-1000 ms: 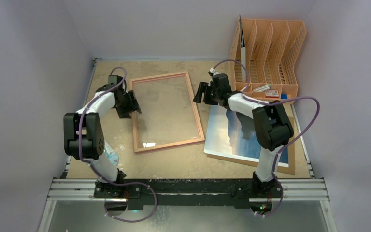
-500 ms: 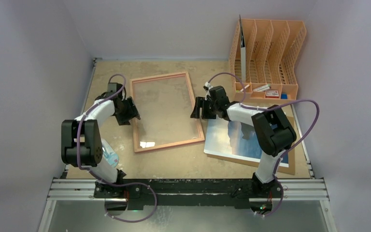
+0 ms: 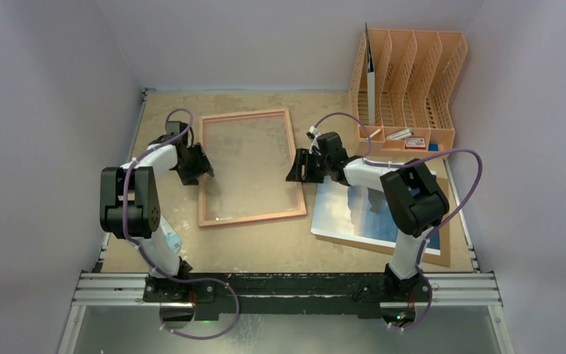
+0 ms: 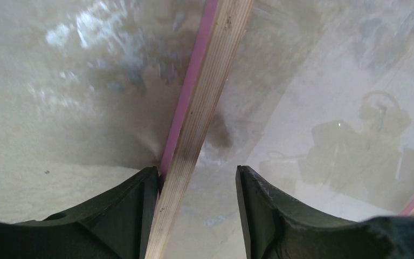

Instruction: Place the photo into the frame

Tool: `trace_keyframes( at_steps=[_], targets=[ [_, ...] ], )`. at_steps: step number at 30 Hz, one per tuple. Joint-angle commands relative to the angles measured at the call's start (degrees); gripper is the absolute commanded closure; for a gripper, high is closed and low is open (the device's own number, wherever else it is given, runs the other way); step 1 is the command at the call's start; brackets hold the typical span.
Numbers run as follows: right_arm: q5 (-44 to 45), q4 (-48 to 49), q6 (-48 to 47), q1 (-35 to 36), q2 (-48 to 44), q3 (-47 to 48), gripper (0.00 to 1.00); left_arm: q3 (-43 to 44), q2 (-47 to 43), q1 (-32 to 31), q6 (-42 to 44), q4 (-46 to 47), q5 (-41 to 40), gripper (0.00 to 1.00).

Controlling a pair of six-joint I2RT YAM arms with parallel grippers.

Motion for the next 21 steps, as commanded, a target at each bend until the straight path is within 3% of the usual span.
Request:
trace_keyframes(
  at_steps=[1,8,12,15,21],
  targets=[
    [-6.41,5.53,4.65,2.49,2.15,3.43,0.37,4.56,1.39,0.03,-1.97,2.24,-1.75,0.44],
    [-4.72,5.77,7.04,4.31,4.65,7.47,0.38,6.53,3.30,1.85,-2.33,1.02,-5.65,0.43],
    [3.88,2.26,5.53,4.31,-0.05,6.85,0.37,7.91,-0.40,1.95,-1.42,-1.54,-12.59,0.40],
    [10.76,-0.15,4.42,4.33,-5.43,5.26,0.35,9.36,-3.28,2.04,-0.46,-4.32,-17.41,0.31],
    [25.46,-5.90,1.04,4.66,-18.32,-2.31,0.31,8.47,-9.40,2.04,1.42,-6.33,-16.03,0.28]
  ],
)
